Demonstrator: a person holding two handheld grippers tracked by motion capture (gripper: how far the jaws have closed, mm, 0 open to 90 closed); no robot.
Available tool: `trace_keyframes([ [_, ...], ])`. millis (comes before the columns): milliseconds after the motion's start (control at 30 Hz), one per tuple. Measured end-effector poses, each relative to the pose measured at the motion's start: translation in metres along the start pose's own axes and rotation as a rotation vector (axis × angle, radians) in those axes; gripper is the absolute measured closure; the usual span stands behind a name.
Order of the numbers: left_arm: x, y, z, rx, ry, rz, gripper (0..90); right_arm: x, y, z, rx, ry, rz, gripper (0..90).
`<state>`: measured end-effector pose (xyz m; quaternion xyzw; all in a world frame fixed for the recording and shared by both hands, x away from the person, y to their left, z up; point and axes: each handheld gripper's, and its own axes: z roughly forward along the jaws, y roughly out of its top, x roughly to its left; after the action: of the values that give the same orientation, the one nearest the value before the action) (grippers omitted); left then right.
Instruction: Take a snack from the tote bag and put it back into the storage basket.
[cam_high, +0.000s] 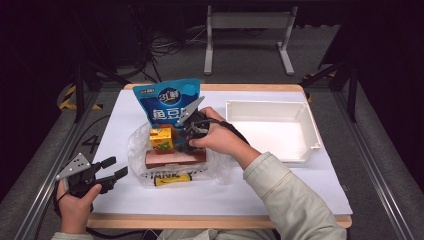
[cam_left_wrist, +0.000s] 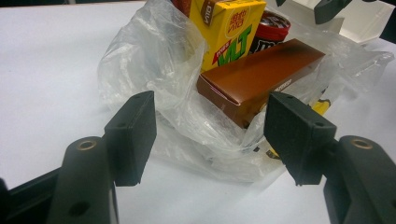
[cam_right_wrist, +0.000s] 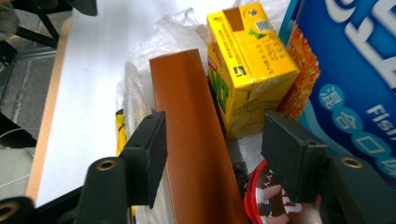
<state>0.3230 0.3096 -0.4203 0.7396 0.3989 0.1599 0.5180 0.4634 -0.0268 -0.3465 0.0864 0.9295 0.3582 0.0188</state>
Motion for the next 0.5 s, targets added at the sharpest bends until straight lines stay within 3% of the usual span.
trace_keyframes([
  [133,0.001,0.0,0.001,0.002,-0.003,-0.005,34.0,-0.001,-0.001,0.006,0.02,0.002,0.01,39.7],
  [500,0.0,0.001,0.004,0.014,-0.009,-0.002,32.4,0.001,-0.001,0.028,0.093,0.019,-0.023,39.5],
])
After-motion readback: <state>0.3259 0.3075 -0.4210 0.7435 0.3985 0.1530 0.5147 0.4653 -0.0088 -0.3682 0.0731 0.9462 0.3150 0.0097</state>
